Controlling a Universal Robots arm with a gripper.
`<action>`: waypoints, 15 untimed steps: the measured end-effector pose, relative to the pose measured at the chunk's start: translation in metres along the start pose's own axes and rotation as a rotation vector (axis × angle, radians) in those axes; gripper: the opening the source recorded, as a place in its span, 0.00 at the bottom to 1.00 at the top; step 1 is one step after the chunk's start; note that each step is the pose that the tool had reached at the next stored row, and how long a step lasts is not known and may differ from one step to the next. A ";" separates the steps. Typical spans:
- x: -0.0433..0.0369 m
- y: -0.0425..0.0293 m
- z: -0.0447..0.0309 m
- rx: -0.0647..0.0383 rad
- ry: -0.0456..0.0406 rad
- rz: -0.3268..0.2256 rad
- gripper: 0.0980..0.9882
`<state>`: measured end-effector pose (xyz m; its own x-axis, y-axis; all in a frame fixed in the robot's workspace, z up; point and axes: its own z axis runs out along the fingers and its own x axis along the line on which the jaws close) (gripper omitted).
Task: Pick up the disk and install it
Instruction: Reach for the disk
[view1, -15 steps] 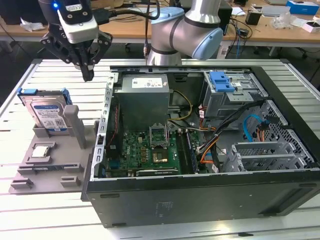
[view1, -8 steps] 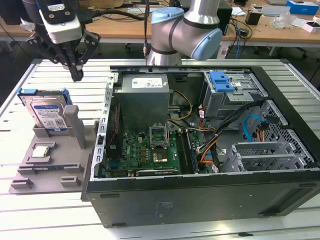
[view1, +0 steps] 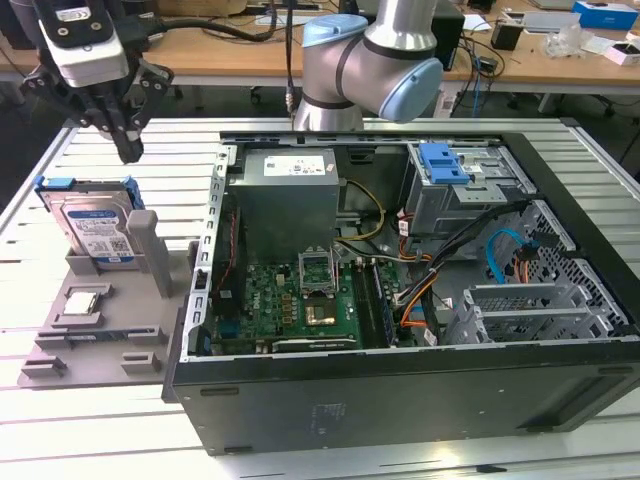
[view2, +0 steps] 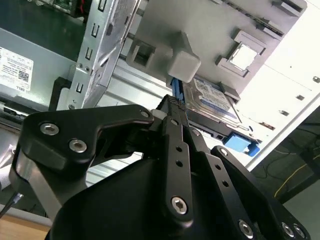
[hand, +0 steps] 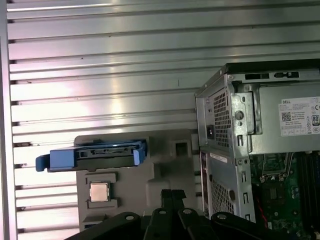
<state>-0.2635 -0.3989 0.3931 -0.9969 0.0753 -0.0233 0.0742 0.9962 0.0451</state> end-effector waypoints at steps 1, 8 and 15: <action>0.0028 -0.0002 -0.0001 0.000 -0.0001 0.000 0.01; 0.0215 -0.0016 -0.0005 0.000 0.0000 0.000 0.01; 0.0431 -0.0032 -0.0011 0.000 0.0000 0.000 0.01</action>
<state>-0.3068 -0.3988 0.3931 -0.9969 0.0753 -0.0233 0.0742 0.9962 0.0451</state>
